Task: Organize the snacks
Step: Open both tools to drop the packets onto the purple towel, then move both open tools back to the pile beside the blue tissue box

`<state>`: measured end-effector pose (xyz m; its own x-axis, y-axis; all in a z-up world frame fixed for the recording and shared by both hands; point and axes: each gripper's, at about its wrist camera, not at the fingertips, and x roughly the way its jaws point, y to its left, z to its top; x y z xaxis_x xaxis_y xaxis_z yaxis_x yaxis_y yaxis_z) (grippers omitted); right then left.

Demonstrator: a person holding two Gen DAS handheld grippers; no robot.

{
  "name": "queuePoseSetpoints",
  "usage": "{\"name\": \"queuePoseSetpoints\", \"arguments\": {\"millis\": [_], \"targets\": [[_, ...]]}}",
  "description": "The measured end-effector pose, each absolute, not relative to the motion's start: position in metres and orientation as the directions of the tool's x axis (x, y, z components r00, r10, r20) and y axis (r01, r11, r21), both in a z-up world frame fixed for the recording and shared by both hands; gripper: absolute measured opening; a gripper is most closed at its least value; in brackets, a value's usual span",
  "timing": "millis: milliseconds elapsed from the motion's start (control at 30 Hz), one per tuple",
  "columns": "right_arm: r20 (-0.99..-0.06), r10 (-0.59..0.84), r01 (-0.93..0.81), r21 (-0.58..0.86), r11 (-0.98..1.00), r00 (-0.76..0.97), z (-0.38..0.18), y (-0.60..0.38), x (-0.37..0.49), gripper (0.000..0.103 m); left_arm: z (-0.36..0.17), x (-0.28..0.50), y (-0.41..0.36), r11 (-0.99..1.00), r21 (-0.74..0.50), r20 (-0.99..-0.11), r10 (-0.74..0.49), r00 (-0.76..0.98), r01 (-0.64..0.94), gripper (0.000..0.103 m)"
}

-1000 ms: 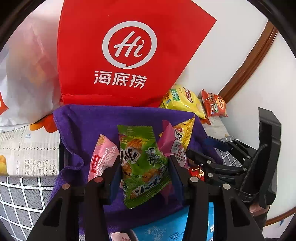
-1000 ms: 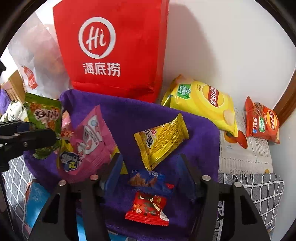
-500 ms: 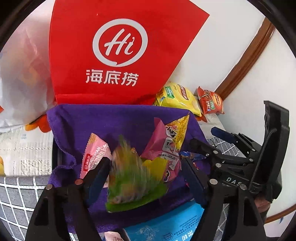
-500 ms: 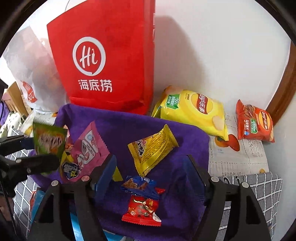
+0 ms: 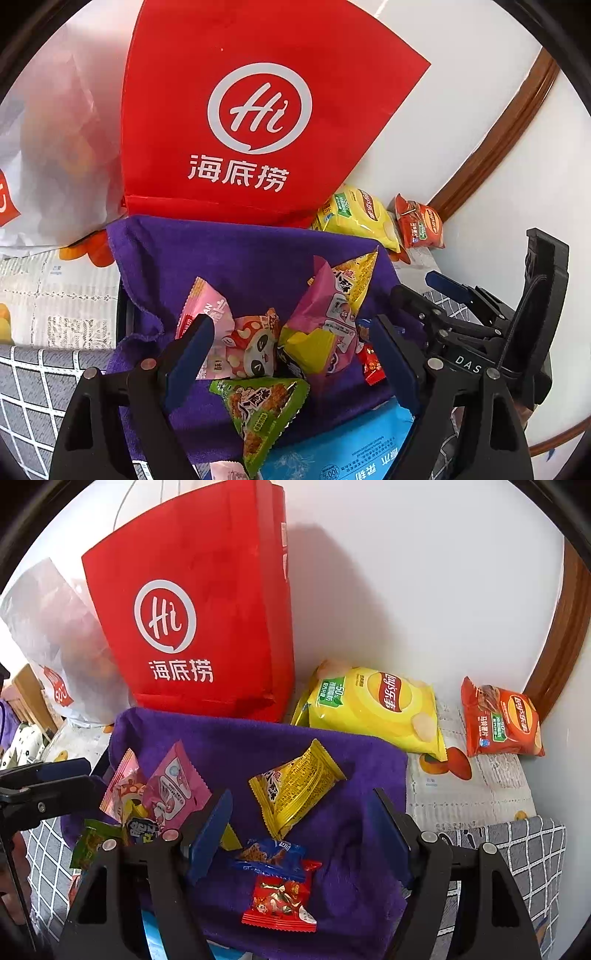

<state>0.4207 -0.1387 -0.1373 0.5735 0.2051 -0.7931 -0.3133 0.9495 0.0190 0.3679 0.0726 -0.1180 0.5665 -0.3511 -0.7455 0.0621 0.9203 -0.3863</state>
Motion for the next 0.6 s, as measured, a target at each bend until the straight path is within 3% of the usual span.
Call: {"name": "queuePoseSetpoints", "arguments": {"millis": [233,433,600], "targets": [[-0.761,0.185,-0.321,-0.033,0.946,0.622,-0.13,-0.131,0.413,0.075,-0.102,0.359,0.071,0.922,-0.376,-0.72,-0.353,0.598,0.091,0.084],[-0.736,0.202,-0.334,-0.036,0.942,0.646,-0.125,-0.125,0.407,0.075,-0.089,0.35,0.069,0.973,-0.223,-0.692,-0.203,0.693,0.062,0.084],[-0.682,0.207,-0.331,-0.054,0.942,0.701,-0.114,-0.119,0.397,0.075,-0.076,0.344,0.069,0.964,-0.248,-0.654,-0.242,0.717,0.099,0.083]]}}
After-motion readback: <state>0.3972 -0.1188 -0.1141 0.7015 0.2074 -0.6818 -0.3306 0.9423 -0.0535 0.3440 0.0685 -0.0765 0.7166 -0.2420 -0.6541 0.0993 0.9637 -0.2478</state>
